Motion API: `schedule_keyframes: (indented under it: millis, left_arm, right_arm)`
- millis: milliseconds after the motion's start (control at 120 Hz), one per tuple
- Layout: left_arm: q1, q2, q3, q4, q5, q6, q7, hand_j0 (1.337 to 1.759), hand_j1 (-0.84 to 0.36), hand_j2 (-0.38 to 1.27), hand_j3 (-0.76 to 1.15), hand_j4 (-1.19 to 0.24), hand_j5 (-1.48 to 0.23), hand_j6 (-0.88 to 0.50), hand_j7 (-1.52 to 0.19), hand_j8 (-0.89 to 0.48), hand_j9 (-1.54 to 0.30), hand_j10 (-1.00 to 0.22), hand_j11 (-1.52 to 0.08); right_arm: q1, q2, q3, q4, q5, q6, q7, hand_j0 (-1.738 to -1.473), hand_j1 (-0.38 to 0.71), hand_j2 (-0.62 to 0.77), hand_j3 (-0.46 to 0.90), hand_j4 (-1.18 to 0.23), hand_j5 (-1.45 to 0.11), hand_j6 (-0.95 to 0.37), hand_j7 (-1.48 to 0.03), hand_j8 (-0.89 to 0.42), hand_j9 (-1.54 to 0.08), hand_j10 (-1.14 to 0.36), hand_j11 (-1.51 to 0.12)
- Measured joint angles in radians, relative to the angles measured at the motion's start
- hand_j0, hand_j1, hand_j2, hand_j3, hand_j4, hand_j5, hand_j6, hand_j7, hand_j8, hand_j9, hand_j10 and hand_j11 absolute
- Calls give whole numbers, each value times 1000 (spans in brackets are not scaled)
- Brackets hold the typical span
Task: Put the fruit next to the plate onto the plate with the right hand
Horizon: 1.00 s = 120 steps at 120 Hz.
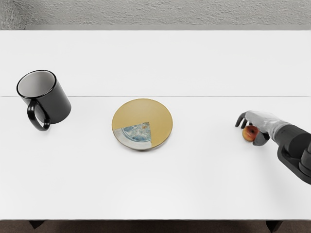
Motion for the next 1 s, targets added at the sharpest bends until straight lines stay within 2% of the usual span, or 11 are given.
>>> schedule_keyframes:
  millis: [83,350,417,533,783,1000]
  left_arm:
    - [0,0,0,0,0,0,0,1658,339,2,0,-9,-11,-9,-11,-9,-11,-9,-11]
    - [0,0,0,0,0,0,0,1658,339,2,0,-9,-11,-9,-11,-9,-11,-9,-11]
    - [1,0,0,0,0,0,0,1658,339,2,0,-9,-11,-9,-11,-9,-11,-9,-11]
    - [0,0,0,0,0,0,0,1658,339,2,0,-9,-11,-9,-11,-9,-11,-9,-11]
    - [1,0,0,0,0,0,0,1658,339,2,0,-9,-11,-9,-11,-9,-11,-9,-11]
    - [0,0,0,0,0,0,0,1658,339,2,0,-9,-11,-9,-11,-9,-11,-9,-11]
  right_arm:
    - [-1,0,0,0,0,0,0,-1656,221,-56,0,-507,-665,-512,-658,-435,-665,-506,-664]
    - [-2,2,1,-1,-3,3,-2,-1647,234,-27,0,-605,-837,-462,-805,-368,-837,-606,-835]
    - [-2,3,1,-1,-3,2,-1,-1647,247,60,0,-640,-868,-471,-845,-380,-876,-624,-875]
    - [-3,5,1,-2,-1,0,0,-1648,252,126,0,-688,-913,-477,-900,-400,-928,-643,-936]
    - [-3,9,2,-9,1,1,1,-1647,230,98,-1,-730,-974,-471,-959,-388,-993,-629,-1010]
    - [-1,15,23,-24,9,7,1,-1648,186,79,1,-734,-1004,-488,-976,-432,-1029,-689,-1045]
